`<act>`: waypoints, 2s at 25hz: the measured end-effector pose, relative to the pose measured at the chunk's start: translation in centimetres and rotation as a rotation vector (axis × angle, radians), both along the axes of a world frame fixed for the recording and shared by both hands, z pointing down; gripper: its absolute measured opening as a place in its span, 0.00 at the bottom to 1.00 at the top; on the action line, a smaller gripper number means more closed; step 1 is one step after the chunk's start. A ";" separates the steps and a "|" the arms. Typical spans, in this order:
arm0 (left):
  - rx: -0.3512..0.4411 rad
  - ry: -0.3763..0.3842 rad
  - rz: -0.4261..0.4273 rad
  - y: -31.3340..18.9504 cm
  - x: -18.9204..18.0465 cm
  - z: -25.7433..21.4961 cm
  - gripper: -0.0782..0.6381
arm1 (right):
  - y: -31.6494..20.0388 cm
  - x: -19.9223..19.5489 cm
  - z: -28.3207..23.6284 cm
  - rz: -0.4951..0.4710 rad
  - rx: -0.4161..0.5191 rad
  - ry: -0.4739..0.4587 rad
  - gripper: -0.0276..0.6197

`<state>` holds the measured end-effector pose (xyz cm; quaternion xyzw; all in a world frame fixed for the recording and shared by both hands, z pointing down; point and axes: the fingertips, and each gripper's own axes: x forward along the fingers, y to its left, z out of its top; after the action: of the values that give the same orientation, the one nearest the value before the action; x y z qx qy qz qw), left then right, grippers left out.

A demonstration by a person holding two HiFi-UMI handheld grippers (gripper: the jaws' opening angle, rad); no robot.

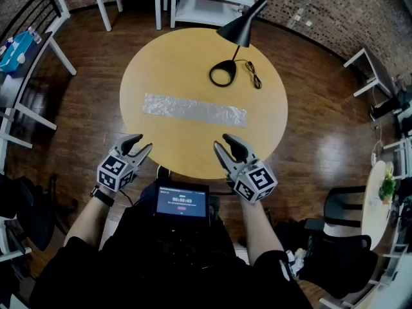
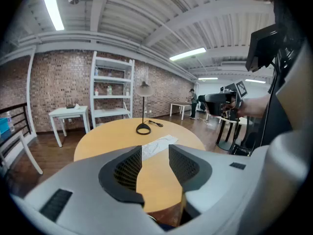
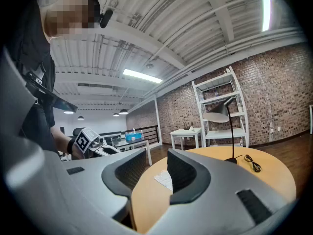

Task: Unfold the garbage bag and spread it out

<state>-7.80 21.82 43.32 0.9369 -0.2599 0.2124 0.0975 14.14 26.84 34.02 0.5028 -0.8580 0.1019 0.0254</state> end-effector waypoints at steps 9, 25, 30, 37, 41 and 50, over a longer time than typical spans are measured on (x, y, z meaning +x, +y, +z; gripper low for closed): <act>-0.059 -0.003 -0.019 -7.6 -1.3 2.7 0.34 | -9.4 -5.2 2.4 -0.125 -0.048 0.079 0.28; -0.174 -0.054 0.059 -17.8 -2.6 9.6 0.34 | -25.3 -17.6 12.8 -0.417 -0.259 0.290 0.28; -0.204 -0.075 0.050 -19.9 -3.4 11.4 0.34 | -27.3 -20.0 18.5 -0.527 -0.348 0.385 0.28; -0.247 -0.098 -0.014 -20.8 -3.9 14.2 0.34 | -26.7 -21.7 26.5 -0.709 -0.455 0.545 0.28; -0.274 -0.118 -0.018 -20.6 -3.6 15.7 0.34 | -26.7 -21.9 30.5 -0.743 -0.517 0.584 0.28; -0.303 -0.139 -0.048 -21.3 -2.6 17.8 0.34 | -26.7 -22.0 35.6 -0.774 -0.609 0.619 0.23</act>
<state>-10.39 0.54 61.13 0.8881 -0.2532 0.3109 0.2247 -7.91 0.17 69.63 0.1291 -0.8639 0.1758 0.4540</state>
